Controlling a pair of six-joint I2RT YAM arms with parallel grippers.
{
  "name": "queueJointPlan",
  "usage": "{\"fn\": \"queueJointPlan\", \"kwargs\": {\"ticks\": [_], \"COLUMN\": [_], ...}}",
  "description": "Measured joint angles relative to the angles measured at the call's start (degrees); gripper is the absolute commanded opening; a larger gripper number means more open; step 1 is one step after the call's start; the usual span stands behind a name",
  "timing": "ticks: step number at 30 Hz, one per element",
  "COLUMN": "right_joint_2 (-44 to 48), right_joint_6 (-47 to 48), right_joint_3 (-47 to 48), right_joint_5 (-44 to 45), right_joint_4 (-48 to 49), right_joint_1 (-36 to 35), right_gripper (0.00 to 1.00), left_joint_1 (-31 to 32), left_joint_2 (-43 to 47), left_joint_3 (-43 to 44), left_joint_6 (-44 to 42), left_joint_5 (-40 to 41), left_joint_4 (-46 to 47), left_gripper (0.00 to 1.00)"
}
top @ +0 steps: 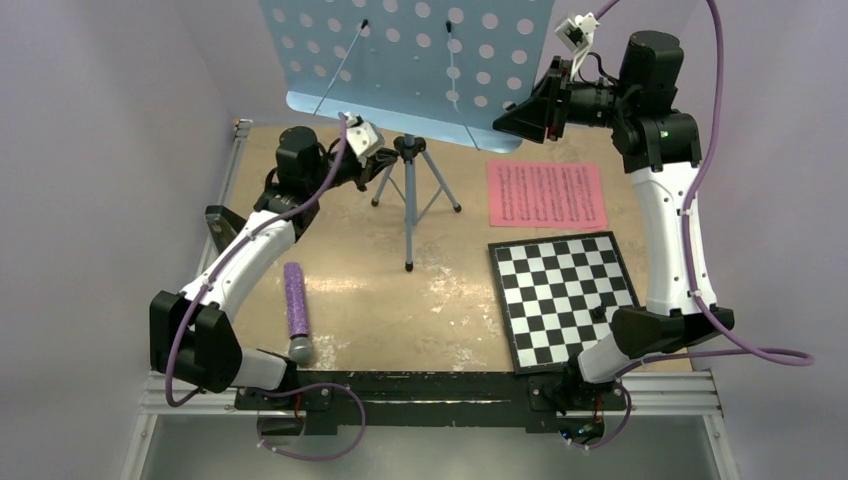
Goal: Pack up the instrument practice props
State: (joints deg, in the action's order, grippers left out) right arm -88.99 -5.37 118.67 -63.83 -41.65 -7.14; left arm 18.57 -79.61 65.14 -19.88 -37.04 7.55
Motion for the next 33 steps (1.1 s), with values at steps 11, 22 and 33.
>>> {"fn": "queueJointPlan", "kwargs": {"ticks": [11, 22, 33], "right_joint_2": [0.00, 0.00, -0.90], "right_joint_6": [-0.04, 0.00, -0.50], "right_joint_3": [0.46, 0.46, 0.46], "right_joint_5": [-0.48, -0.22, -0.24], "right_joint_4": [-0.11, -0.15, 0.37], "right_joint_1": [-0.37, -0.31, -0.31], "right_gripper": [0.34, 0.33, 0.33], "left_joint_1": [-4.83, -5.33, -4.42], "left_joint_2": [-4.61, -1.53, 9.11], "left_joint_3": [0.02, 4.02, -4.15], "left_joint_6": [34.62, 24.85, -31.08], "left_joint_5": [-7.32, -10.29, -1.68], "left_joint_4": [10.43, -7.19, -21.62], "left_gripper": [0.33, 0.48, 0.59]}}
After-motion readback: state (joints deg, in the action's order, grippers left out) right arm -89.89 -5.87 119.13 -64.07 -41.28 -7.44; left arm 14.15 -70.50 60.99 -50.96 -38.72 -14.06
